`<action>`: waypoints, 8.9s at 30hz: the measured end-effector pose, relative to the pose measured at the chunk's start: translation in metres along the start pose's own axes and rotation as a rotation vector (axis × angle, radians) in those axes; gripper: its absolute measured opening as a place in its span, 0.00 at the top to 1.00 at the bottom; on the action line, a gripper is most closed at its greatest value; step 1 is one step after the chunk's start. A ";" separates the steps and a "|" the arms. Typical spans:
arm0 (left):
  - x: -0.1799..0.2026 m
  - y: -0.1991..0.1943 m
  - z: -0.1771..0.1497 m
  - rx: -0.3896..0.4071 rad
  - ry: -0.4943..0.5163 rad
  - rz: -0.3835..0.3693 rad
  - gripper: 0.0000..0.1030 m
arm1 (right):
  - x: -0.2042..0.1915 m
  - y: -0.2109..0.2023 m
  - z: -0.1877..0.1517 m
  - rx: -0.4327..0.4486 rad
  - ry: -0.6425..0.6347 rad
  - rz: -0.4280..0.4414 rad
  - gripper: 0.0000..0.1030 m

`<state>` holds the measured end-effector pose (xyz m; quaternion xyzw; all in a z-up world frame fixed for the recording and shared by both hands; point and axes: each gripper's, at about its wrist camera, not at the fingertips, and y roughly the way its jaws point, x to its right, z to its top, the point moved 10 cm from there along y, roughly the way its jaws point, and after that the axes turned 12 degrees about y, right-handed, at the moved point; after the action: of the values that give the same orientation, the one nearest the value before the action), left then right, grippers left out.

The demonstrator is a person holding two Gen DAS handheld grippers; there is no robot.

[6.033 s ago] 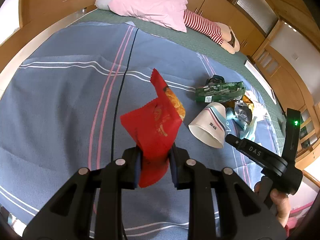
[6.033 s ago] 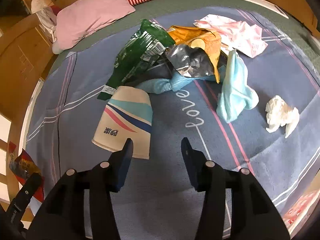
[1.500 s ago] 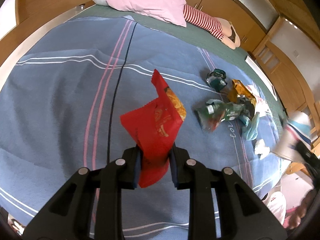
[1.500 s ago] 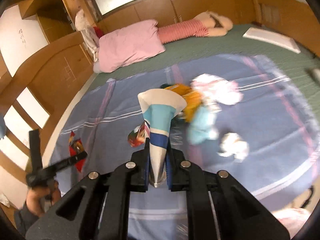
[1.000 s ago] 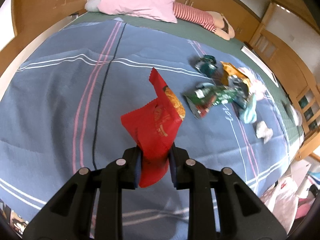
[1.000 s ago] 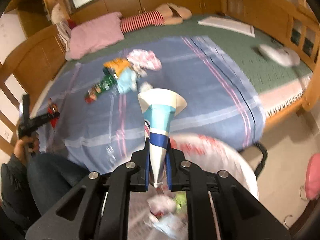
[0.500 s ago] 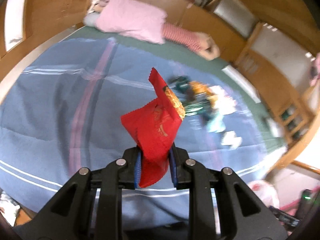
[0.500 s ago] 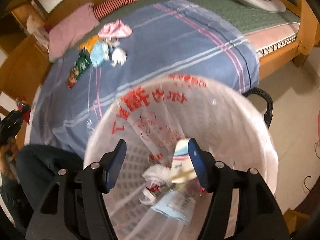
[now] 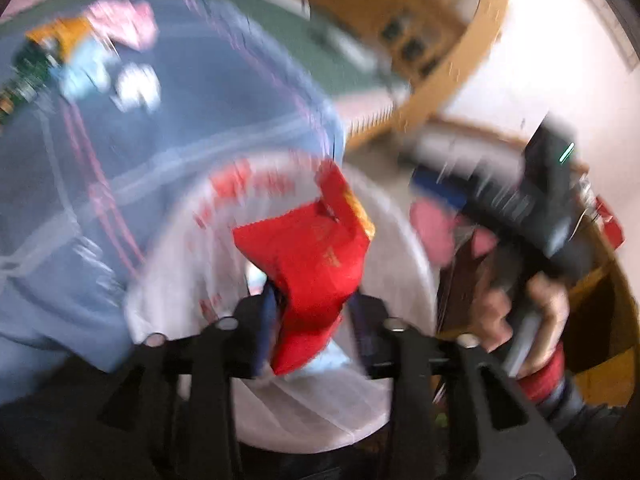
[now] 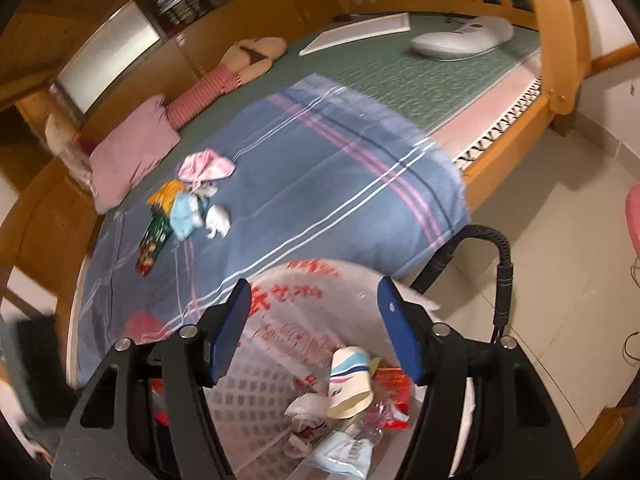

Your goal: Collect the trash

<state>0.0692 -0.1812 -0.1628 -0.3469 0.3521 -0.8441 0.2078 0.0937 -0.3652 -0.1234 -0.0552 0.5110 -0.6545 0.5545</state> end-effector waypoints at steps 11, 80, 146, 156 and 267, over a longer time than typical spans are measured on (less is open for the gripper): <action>-0.067 -0.022 0.017 0.073 -0.192 0.160 0.07 | -0.020 0.034 0.000 -0.054 -0.008 0.002 0.32; -0.252 -0.115 0.034 0.190 -0.193 0.933 0.65 | -0.180 0.112 -0.059 -0.189 -0.386 0.080 0.74; -0.327 -0.123 -0.033 0.197 -0.776 0.973 0.09 | -0.272 0.323 -0.027 -0.271 -0.292 0.029 0.57; -0.334 -0.158 -0.059 0.323 -0.926 0.986 0.09 | -0.294 0.279 -0.102 -0.635 -0.379 0.275 0.76; -0.232 -0.099 0.055 0.344 -0.284 0.769 0.81 | -0.057 0.050 -0.064 -0.299 -0.715 -0.184 0.55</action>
<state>0.2546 -0.0018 -0.1633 -0.2638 0.2779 -0.6957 0.6076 0.1081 -0.2752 -0.1621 -0.4053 0.3683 -0.5591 0.6225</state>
